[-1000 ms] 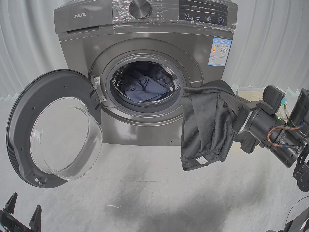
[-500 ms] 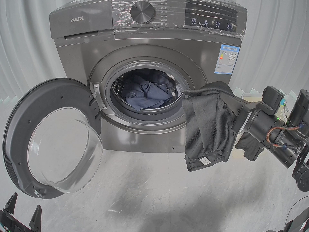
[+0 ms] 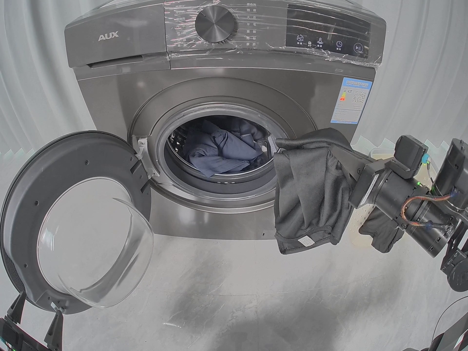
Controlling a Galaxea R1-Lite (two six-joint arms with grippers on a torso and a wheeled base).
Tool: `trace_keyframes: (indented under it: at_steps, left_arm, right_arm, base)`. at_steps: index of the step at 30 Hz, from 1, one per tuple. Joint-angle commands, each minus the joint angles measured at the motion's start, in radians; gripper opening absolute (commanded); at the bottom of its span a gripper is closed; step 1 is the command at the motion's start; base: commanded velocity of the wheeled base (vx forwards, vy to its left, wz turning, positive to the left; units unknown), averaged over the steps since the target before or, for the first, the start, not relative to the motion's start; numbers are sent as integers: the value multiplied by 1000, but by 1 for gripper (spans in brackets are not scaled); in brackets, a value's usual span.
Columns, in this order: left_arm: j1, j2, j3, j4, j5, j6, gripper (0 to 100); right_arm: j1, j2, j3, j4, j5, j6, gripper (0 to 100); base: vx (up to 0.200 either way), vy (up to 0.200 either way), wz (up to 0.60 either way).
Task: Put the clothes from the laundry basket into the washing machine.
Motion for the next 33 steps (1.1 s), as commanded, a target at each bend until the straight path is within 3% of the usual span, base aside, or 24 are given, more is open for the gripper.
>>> trace_keyframes:
  at_steps: [1,6,10,12,15,19,22,26,28,33]
  left_arm:
    - [0,-18,16,-2,4,4,100]
    - [3,-18,16,0,-2,32,100]
    - [3,-18,16,-3,-13,53,100]
    - [5,-18,-15,-42,-37,40,100]
    - [8,40,-179,-71,-89,33,100]
    - [6,181,-271,-66,-180,58,100]
    - [5,378,-275,-94,-284,76,100]
    - [-11,488,-278,-140,-327,96,100]
    - [-47,606,-286,-216,-384,93,100]
    - [-175,796,-301,-353,-379,67,100]
  right_arm:
    - [14,-1,15,0,-2,0,0]
    - [47,3,4,12,-6,-2,0]
    - [127,40,-22,20,-23,14,0]
    - [135,91,-47,18,-52,24,0]
    - [140,149,-97,14,-85,29,0]
    - [143,204,-159,9,-95,77,0]
    - [149,224,-189,5,-121,90,0]
    - [155,226,-192,3,-120,104,0]
    - [156,234,-203,3,-117,106,0]
    - [150,273,-255,1,-124,109,0]
  base:
    - [0,0,0]
    - [0,0,0]
    - [0,0,0]
    - [0,0,0]
    - [0,0,0]
    - [0,0,0]
    - [0,0,0]
    - [0,0,0]
    - [0,0,0]
    - [0,0,0]
